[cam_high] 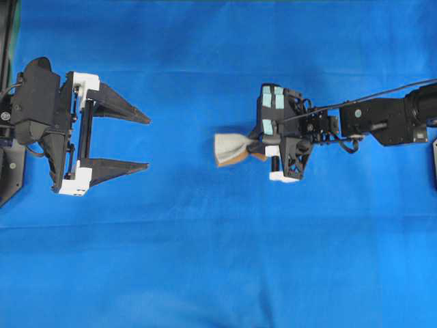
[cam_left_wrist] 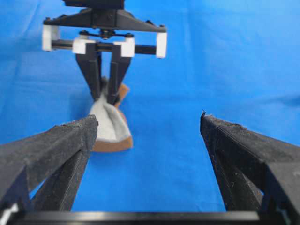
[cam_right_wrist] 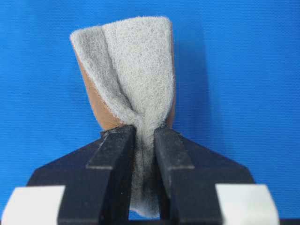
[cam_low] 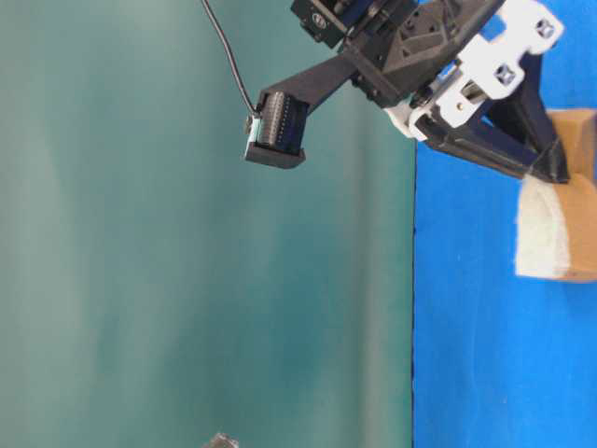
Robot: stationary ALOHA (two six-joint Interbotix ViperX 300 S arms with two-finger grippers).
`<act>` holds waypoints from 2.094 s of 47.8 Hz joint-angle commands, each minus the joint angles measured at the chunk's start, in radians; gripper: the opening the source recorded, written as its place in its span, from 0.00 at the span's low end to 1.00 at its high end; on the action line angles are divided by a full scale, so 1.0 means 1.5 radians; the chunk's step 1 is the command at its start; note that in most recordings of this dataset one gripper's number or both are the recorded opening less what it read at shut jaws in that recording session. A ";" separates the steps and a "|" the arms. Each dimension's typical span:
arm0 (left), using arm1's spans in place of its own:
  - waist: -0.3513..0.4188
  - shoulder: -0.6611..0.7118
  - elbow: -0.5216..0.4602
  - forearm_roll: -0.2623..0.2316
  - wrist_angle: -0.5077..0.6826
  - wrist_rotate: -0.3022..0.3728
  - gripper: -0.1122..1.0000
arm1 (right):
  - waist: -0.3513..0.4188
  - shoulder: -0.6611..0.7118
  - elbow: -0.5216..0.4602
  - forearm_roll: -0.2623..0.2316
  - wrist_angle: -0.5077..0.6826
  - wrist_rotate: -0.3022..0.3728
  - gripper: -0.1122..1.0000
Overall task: Hand over the sponge with the left arm and wipe it with the right arm.
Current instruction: 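Lower the sponge to the table center with the right gripper, then open the right gripper and pull it back from the sponge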
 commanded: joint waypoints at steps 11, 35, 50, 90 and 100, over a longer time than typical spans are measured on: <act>-0.002 -0.001 -0.006 0.001 -0.007 0.001 0.91 | 0.003 -0.013 -0.010 -0.004 0.000 0.002 0.27; -0.002 -0.001 -0.006 0.000 -0.007 0.001 0.91 | 0.017 -0.014 -0.009 -0.001 -0.011 0.010 0.32; -0.002 -0.002 -0.006 0.000 -0.007 0.002 0.91 | 0.017 -0.039 -0.011 0.014 -0.001 0.011 0.77; -0.002 -0.002 -0.005 0.001 -0.007 0.002 0.91 | 0.032 -0.335 0.002 0.010 0.141 0.006 0.77; -0.002 -0.002 -0.005 0.001 -0.007 0.002 0.91 | 0.034 -0.401 0.033 0.011 0.142 0.011 0.77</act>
